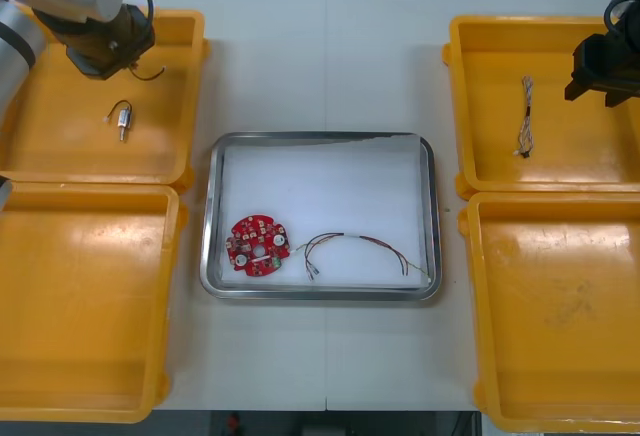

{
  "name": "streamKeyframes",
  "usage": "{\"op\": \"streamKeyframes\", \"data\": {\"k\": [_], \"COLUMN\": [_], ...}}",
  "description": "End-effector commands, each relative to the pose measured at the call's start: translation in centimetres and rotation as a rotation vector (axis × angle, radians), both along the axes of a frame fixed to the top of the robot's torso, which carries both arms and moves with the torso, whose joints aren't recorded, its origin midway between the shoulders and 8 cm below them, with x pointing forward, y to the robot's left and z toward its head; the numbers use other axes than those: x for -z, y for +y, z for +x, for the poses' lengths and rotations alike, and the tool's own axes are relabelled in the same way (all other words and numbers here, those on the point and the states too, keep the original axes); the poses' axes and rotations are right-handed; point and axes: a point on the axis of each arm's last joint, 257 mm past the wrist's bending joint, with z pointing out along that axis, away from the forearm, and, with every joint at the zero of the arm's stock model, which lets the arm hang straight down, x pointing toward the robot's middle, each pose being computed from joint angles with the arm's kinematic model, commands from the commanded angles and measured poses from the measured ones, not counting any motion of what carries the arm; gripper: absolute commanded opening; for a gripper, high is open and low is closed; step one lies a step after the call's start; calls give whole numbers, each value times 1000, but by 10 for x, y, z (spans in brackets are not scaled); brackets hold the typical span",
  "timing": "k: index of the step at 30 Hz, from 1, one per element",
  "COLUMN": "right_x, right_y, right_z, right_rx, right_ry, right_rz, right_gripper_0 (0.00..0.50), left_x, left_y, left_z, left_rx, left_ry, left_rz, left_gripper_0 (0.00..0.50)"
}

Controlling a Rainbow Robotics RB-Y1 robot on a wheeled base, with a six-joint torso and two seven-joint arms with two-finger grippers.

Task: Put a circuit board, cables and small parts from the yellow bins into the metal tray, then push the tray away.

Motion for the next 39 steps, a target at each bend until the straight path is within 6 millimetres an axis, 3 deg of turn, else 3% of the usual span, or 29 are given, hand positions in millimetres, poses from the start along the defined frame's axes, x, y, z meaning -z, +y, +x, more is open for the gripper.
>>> {"op": "streamKeyframes", "data": {"k": [1, 8, 16, 22, 29, 30, 34, 39], "right_x": [-24, 1, 29, 48, 57, 60, 64, 71], "right_y": [11, 11, 14, 22, 26, 27, 29, 31], "right_z": [33, 65, 82, 87, 87, 87, 86, 85], "right_rx": [-43, -10, 10, 18, 15, 13, 14, 10], "right_ry": [-89, -131, -152, -151, -142, -138, -131, -127], "right_rz": [3, -19, -38, -25, -36, -44, -42, -38], "right_gripper_0": [500, 500, 500, 500, 500, 500, 500, 500], "left_x": [-74, -94, -90, -57, -32, -22, -6, 29], "left_y": [2, -27, -64, -96, -121, -133, -154, -186], "left_z": [-7, -37, -63, -98, -123, -131, -139, -146], "left_rx": [-9, 102, 231, 299, 320, 326, 351, 372], "left_ry": [-54, 14, 36, 54, 47, 50, 49, 77], "left_rz": [-60, -118, -148, -151, -163, -177, -147, -122], "left_gripper_0": [0, 0, 0, 0, 0, 0, 0, 0]}}
